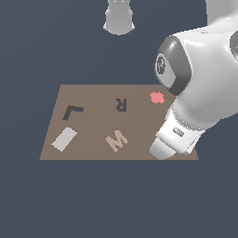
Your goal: Insert a designated object into the corresponding slot on a board.
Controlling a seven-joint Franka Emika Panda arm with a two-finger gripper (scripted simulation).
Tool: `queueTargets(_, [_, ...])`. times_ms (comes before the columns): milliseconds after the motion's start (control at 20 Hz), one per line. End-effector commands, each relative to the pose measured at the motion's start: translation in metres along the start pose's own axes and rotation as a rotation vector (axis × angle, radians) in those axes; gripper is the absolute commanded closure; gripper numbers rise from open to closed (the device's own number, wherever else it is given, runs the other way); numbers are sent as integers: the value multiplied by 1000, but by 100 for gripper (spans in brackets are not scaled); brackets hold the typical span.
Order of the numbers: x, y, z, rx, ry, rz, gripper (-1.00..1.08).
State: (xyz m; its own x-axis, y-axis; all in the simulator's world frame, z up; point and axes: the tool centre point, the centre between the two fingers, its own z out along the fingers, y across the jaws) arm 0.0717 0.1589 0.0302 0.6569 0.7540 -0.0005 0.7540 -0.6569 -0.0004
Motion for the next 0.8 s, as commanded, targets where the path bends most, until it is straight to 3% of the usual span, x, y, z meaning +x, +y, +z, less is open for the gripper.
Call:
queueTargets(0, [0,0,0,0,0,0,108])
queueTargets(750, [-10,6,-1,0,1,52,108])
